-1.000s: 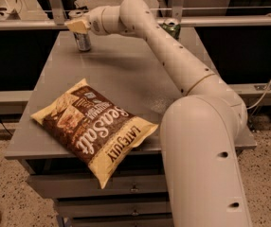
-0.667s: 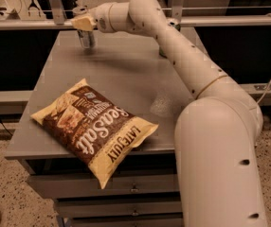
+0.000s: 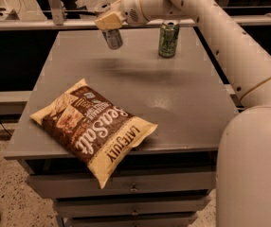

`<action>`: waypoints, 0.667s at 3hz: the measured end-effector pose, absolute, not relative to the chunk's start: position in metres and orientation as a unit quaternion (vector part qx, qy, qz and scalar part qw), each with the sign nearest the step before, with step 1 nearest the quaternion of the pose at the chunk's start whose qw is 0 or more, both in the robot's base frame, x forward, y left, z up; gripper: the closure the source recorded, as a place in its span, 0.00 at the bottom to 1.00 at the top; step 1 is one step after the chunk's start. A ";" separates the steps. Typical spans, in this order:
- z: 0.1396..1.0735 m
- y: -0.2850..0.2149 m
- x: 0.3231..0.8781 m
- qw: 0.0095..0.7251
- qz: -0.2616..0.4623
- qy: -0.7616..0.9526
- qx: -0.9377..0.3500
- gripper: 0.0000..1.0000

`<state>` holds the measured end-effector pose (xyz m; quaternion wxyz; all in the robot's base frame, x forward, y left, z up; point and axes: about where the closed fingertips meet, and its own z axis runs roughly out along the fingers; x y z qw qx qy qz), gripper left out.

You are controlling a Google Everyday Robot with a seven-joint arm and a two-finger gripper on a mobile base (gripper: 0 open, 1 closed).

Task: Knock redbull can over

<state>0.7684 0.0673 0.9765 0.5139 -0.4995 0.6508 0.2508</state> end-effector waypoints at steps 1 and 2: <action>0.973 0.029 0.736 0.453 0.198 0.671 -0.552 1.00; 0.966 0.000 0.715 0.384 0.149 0.683 -0.603 1.00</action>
Offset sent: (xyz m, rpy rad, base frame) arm -0.0877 -0.1162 -0.0101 -0.6534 0.1166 0.1468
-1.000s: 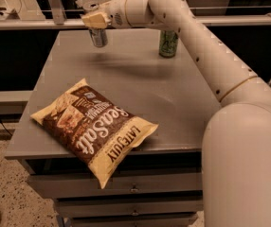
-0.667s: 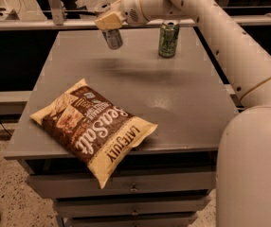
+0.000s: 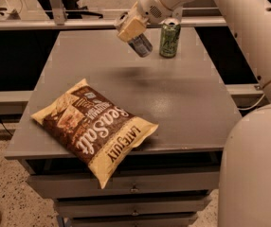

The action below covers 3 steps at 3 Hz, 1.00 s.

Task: Knock redbull can over

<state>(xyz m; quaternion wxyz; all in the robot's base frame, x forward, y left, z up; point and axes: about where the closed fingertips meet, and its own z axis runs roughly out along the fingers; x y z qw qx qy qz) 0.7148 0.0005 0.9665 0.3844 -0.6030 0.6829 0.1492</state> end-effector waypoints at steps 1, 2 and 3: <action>0.951 -0.010 0.693 0.314 0.136 0.680 -0.648 1.00; 0.929 -0.002 0.679 0.263 0.145 0.670 -0.678 1.00; 0.910 0.011 0.671 0.228 0.154 0.659 -0.700 0.84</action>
Offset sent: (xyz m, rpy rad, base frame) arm -0.0553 -0.0013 -0.0577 -0.3006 0.2112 0.2453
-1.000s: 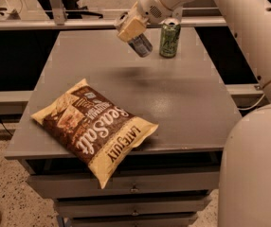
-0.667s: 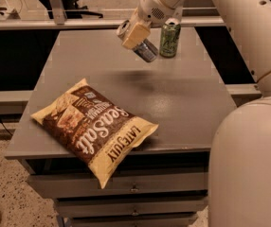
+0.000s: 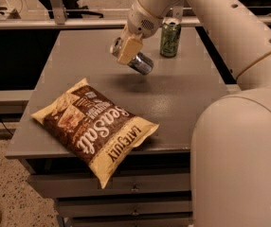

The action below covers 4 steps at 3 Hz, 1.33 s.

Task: Knock redbull can over

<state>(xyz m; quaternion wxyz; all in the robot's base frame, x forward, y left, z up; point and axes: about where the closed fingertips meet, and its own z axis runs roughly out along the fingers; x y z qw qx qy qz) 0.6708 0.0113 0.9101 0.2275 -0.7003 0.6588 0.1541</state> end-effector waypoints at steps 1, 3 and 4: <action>0.898 0.030 0.667 0.213 0.162 0.646 -0.715 0.60; 0.885 0.052 0.663 0.208 0.171 0.632 -0.727 0.14; 0.882 0.058 0.661 0.208 0.173 0.628 -0.729 0.00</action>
Offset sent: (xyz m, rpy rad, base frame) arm -0.0158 0.0407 -0.0241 -0.0218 0.0424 0.1072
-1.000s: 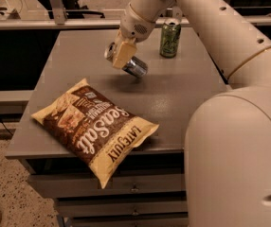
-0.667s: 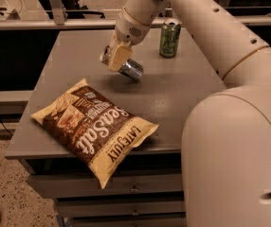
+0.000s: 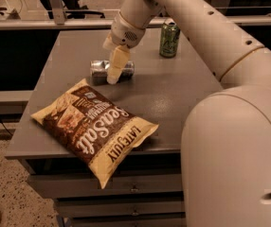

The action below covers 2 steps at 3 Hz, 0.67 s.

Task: Knock redbull can over

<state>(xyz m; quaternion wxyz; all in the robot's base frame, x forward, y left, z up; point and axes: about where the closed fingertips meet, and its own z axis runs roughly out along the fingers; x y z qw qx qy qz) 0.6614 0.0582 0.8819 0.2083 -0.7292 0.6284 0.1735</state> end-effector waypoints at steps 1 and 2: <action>0.881 0.060 0.660 0.209 0.172 0.628 -0.730 0.00; 0.889 0.043 0.661 0.230 0.160 0.645 -0.711 0.00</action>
Offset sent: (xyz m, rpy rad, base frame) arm -0.0016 -0.0483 0.0223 0.0431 -0.0840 -0.1514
